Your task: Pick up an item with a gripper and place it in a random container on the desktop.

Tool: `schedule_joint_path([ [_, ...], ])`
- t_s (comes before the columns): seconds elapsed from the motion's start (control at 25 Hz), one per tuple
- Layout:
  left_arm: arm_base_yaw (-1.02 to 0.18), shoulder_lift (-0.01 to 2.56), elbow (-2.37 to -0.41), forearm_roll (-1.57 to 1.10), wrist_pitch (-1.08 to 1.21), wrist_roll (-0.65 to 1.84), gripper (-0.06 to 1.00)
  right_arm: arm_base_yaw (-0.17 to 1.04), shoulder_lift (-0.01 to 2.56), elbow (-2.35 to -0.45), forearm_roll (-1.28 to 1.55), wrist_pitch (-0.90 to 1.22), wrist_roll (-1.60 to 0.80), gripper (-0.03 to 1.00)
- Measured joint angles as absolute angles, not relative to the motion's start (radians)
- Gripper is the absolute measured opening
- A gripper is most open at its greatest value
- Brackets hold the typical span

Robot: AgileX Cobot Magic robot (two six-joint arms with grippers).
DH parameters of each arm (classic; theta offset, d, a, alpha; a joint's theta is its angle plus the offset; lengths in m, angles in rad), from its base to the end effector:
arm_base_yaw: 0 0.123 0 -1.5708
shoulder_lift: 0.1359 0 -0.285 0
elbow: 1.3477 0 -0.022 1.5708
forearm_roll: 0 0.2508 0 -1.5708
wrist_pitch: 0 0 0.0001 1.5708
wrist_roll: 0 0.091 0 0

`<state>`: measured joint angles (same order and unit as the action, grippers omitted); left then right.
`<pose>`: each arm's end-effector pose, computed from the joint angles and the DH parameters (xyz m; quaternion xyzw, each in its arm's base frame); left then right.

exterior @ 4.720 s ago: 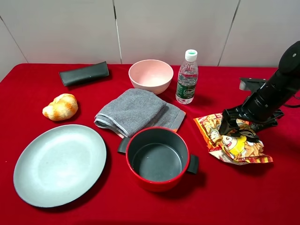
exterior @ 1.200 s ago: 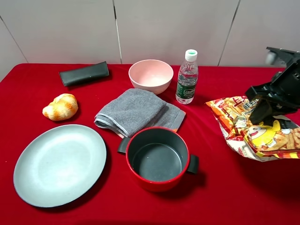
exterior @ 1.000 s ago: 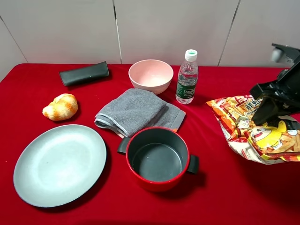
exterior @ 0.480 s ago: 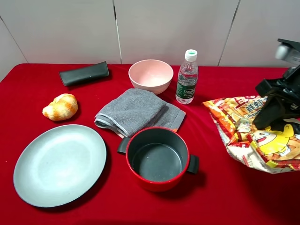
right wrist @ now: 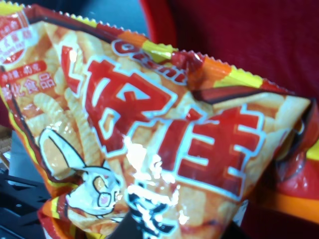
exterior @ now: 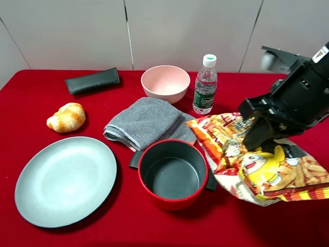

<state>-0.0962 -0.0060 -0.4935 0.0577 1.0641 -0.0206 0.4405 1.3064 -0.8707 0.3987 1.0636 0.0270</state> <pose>-0.0047 0.0051 0.2753 0.0311 0.8533 -0.0016 0.5204 0.1887 0.1231 0.2567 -0.1202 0.9732 0.1933 0.0338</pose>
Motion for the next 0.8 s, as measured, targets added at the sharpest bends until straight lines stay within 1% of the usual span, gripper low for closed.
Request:
schedule_joint_path([
  [0.16,-0.096,-0.006,-0.493,0.058,1.064,-0.021,0.96,0.501,1.306,-0.902,0.381,1.054,0.074,0.03],
  [0.32,-0.096,-0.006,-0.493,0.058,1.064,-0.021,0.96,0.563,1.323,-0.982,0.333,1.077,0.137,0.03],
  [0.56,-0.096,-0.006,-0.493,0.058,1.064,-0.021,0.96,0.667,1.441,-1.129,0.263,1.131,0.181,0.03],
  [0.8,-0.096,-0.006,-0.493,0.058,1.064,-0.021,0.96,0.77,1.572,-1.276,0.238,1.135,0.188,0.03],
])
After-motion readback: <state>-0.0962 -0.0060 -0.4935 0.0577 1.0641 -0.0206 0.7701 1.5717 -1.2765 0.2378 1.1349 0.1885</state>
